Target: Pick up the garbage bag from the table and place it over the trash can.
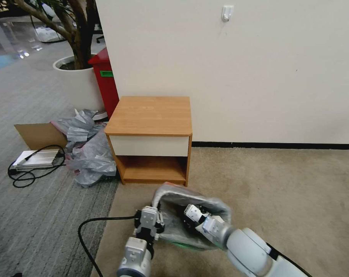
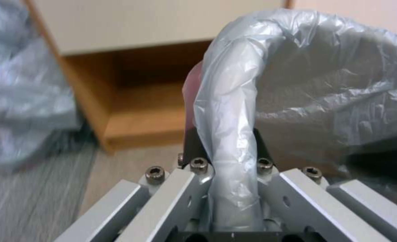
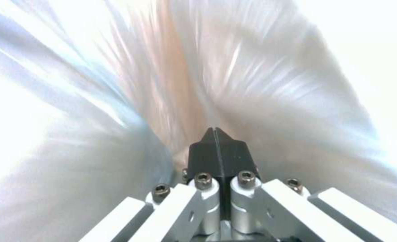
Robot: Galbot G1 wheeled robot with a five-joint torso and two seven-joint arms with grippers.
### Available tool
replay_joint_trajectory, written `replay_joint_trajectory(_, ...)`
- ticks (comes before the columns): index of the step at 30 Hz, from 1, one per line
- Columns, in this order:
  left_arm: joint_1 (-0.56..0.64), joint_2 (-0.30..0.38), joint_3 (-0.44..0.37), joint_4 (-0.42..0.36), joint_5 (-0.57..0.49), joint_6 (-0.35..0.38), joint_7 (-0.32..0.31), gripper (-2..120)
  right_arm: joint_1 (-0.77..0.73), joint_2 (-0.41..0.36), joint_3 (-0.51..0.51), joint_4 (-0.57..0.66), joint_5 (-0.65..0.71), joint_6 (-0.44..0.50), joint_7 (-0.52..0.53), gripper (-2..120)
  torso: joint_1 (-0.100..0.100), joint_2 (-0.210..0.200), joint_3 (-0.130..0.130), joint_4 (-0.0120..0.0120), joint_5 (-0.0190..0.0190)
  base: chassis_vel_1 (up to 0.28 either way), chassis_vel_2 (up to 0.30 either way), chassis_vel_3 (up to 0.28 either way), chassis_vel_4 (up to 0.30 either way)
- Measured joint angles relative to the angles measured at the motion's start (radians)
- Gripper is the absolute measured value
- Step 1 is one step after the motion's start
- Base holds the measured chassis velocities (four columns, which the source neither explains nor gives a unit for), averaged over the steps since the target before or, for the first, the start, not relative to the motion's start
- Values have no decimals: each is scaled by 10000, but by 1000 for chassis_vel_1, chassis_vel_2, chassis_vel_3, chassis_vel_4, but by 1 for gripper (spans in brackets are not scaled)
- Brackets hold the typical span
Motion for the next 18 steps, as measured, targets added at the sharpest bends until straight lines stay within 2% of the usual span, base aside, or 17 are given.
replay_joint_trajectory(2, -55, 5, -84, 39, -379, 78, -99, 3, -211, -104, 89, 274, 298, 3, 109, 0, 0, 0, 0, 0, -1, 0, 0, 0, 0)
replay_joint_trajectory(5, -215, -3, -252, 21, -2335, 658, -470, 3, -1023, -227, 633, 1267, 1646, 18, 637, 0, 1, 0, 0, -1, 0, 0, 0, 0, 0)
replay_joint_trajectory(6, -215, -3, -252, 21, -2335, 658, -470, 3, -1023, -227, 633, 1267, 1646, 18, 637, 0, 1, 0, 0, -1, 0, 0, 0, 0, 0)
replay_joint_trajectory(10, -233, 36, -408, -182, -4709, 1727, -651, 3, -1713, 286, 1482, 2067, 2755, 654, 1232, 2, 1, 0, -1, -1, 2, 0, 0, 0, 0)
replay_joint_trajectory(11, -233, 36, -408, -182, -4709, 1727, -651, 3, -1713, 286, 1482, 2067, 2755, 654, 1232, 2, 1, 0, -1, -1, 2, 0, 0, 0, 0)
replay_joint_trajectory(14, -231, 111, -516, -41, -5177, 2091, -635, 3, -2089, 894, 1931, 2186, 2954, 1263, 1368, 15, 0, 0, -1, -1, 3, 0, 0, 0, 0)
replay_joint_trajectory(16, -223, 139, -554, 40, -5196, 2100, -604, 3, -2209, 1053, 2019, 2183, 2958, 1397, 1371, 18, 0, 0, -1, 0, 2, 0, 0, 0, 0)
replay_joint_trajectory(18, -199, 203, -550, 289, -5059, 2073, -480, 3, -2494, 1441, 2180, 2063, 2945, 1805, 1362, 30, 0, 0, -1, -1, 0, 0, 0, 0, 0)
